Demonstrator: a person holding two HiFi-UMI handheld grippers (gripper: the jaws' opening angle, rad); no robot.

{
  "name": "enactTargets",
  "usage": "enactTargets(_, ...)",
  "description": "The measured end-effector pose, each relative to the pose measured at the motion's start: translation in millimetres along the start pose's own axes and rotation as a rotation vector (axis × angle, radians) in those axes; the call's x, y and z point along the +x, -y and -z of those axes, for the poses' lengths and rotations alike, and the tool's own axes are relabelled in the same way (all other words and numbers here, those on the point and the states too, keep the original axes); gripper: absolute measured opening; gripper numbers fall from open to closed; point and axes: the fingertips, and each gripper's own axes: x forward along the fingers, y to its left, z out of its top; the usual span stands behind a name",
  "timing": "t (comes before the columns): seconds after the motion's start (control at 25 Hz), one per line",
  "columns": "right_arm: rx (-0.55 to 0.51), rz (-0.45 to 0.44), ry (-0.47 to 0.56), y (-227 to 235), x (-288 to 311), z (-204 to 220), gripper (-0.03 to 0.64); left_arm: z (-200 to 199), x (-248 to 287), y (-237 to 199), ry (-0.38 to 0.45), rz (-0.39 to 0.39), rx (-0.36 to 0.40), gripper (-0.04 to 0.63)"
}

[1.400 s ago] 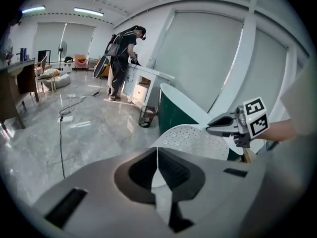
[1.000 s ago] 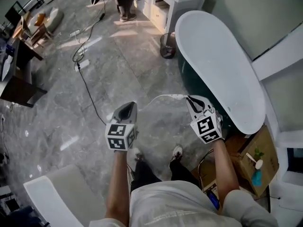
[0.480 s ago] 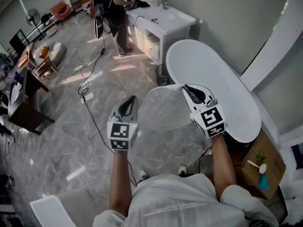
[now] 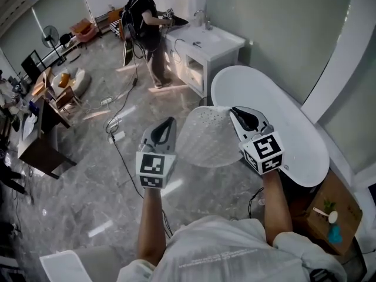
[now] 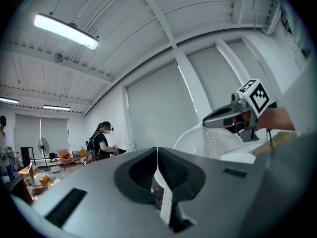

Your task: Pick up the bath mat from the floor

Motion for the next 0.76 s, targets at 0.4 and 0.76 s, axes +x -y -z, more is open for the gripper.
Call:
enactTargets(0.4, -0.013, -0.02, -0.034, -10, -15, 10, 0.032, 16, -13, 20, -0.036, 0.025, -0.015, 0.018)
enactTargets(0.76, -0.034, -0.054, -0.052, -25, -19, 12, 0.032, 26, -25, 19, -0.069, 0.014, -0.043, 0.018)
